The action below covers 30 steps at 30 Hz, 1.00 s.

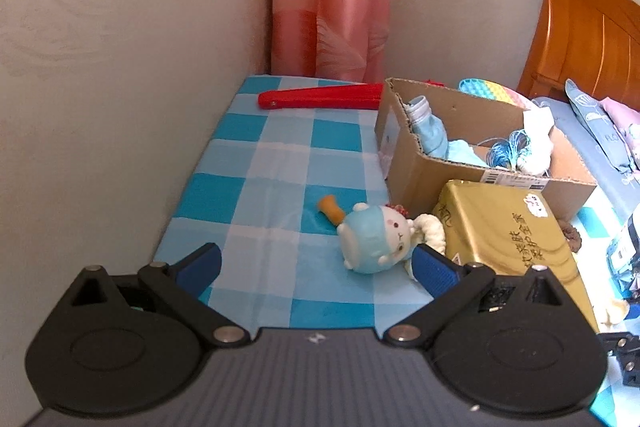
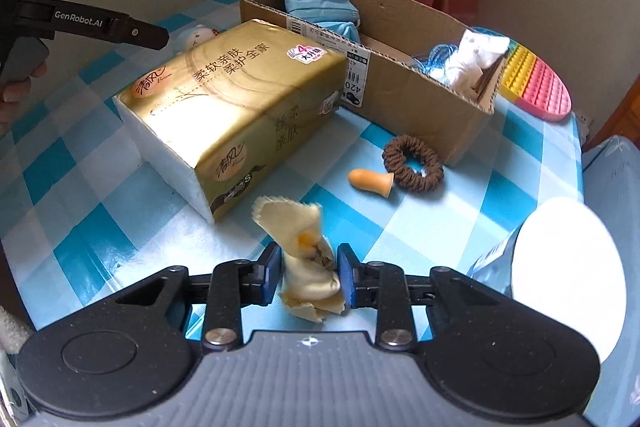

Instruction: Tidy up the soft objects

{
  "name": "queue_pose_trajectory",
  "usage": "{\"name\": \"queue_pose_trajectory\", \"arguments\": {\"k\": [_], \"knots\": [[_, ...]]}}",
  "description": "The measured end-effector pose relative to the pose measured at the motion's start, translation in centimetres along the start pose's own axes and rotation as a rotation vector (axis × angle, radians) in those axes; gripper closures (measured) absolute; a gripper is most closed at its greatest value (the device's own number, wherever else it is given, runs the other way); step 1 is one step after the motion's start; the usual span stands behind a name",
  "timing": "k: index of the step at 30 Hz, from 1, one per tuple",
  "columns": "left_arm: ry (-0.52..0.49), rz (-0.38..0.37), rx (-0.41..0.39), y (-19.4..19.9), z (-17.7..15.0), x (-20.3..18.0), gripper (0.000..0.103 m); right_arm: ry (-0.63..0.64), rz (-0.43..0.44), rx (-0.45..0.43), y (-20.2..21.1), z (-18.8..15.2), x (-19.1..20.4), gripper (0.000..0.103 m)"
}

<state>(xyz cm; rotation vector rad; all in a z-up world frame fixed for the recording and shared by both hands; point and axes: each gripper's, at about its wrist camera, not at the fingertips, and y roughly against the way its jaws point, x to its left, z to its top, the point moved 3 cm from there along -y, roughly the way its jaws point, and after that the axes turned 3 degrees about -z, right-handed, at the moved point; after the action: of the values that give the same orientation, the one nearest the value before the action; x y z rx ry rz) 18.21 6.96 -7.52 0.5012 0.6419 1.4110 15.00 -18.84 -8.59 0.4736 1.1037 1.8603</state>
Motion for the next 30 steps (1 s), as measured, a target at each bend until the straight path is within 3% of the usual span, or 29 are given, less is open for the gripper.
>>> {"name": "queue_pose_trajectory", "arguments": {"k": [2, 4, 8, 13, 16, 22, 30], "knots": [[-0.004, -0.002, 0.003, -0.1, 0.2, -0.2, 0.002, -0.029, -0.011, -0.017, 0.1, -0.3, -0.2, 0.059], [-0.007, 0.0, 0.007, -0.4, 0.3, -0.4, 0.002, -0.054, -0.034, -0.03, 0.0, -0.7, -0.6, 0.046], [-0.009, 0.006, 0.009, -1.2, 0.5, -0.6, 0.006, -0.083, -0.021, -0.055, 0.1, -1.3, -0.8, 0.042], [0.013, -0.033, 0.006, -1.9, 0.7, -0.6, 0.016, -0.109, -0.012, -0.082, -0.2, -2.0, -0.5, 0.016], [0.013, -0.043, 0.019, -2.5, 0.8, -0.8, 0.03, -0.102, -0.014, -0.1, -0.2, -2.2, 0.2, 0.011], [0.05, -0.089, 0.035, -3.6, 0.8, -0.9, 0.032, -0.089, -0.005, -0.106, -0.6, -2.4, 1.0, 0.0], [0.101, -0.172, 0.044, -4.8, 0.7, -1.0, 0.056, -0.088, -0.005, -0.12, -0.5, -2.6, 1.6, 0.0]]}}
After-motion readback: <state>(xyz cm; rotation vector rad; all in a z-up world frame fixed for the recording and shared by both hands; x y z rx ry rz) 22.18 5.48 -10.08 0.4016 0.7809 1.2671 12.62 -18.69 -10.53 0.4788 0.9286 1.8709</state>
